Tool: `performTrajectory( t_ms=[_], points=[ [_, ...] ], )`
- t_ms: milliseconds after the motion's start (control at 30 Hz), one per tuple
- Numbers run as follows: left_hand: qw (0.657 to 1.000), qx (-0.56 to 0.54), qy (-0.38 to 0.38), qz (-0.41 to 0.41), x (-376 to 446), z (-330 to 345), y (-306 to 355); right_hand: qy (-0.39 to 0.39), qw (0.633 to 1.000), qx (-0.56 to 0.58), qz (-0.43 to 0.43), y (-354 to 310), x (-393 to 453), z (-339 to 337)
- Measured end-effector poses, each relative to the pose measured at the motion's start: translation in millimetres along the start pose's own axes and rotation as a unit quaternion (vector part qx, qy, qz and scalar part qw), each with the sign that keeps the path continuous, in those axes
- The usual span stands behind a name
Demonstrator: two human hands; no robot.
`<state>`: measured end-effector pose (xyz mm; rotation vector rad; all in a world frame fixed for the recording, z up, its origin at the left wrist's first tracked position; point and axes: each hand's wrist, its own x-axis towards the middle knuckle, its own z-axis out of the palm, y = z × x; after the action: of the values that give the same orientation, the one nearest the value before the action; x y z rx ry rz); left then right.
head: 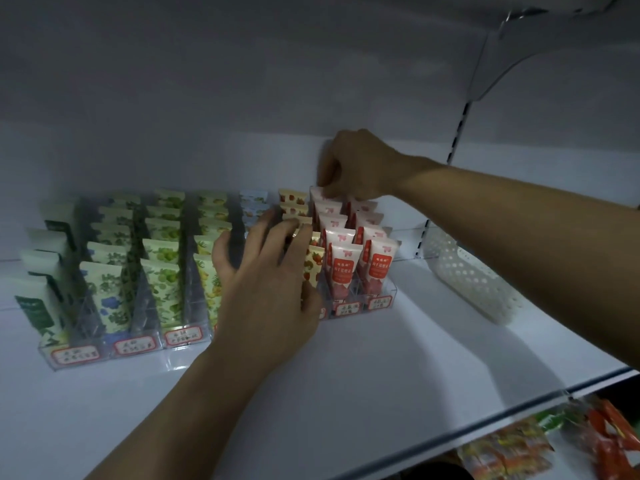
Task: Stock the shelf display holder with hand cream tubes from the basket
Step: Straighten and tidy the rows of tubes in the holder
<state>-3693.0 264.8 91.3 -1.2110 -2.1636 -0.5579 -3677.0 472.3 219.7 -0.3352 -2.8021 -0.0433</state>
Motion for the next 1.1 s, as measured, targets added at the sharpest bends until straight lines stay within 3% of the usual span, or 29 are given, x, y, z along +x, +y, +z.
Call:
performTrajectory(
  t_ms=[167,300,400,500,633,800,867,967,1100],
  points=[
    [1.0,-0.014,-0.002,0.002,1,0,0,0.021,1.0,0.002,0.012,1,1,10],
    [0.993,-0.086,0.074,-0.02,5,-15,-7,0.102,0.994,0.03,-0.007,-27,-23,-5],
    [0.985,-0.118,0.115,-0.043,11,-26,-22,0.036,0.998,0.044,-0.039,-57,-56,-15],
    [0.991,-0.091,0.075,-0.057,12,-24,-33,-0.052,0.998,-0.007,-0.037,-68,-74,-4],
    [0.997,-0.065,0.028,-0.035,8,-16,-31,-0.074,0.996,0.025,0.034,-67,-77,18],
    [0.996,-0.072,0.031,-0.038,7,-13,-31,-0.083,0.995,0.041,0.026,-65,-84,20],
    [0.996,-0.076,0.035,-0.038,7,-12,-30,-0.067,0.997,0.046,0.018,-64,-83,13],
    [0.995,-0.078,0.037,-0.04,7,-12,-30,0.034,0.996,0.08,-0.011,-64,-76,3],
    [0.995,-0.08,0.037,-0.041,6,-12,-29,0.007,1.0,0.029,0.006,-64,-61,15]
  ],
)
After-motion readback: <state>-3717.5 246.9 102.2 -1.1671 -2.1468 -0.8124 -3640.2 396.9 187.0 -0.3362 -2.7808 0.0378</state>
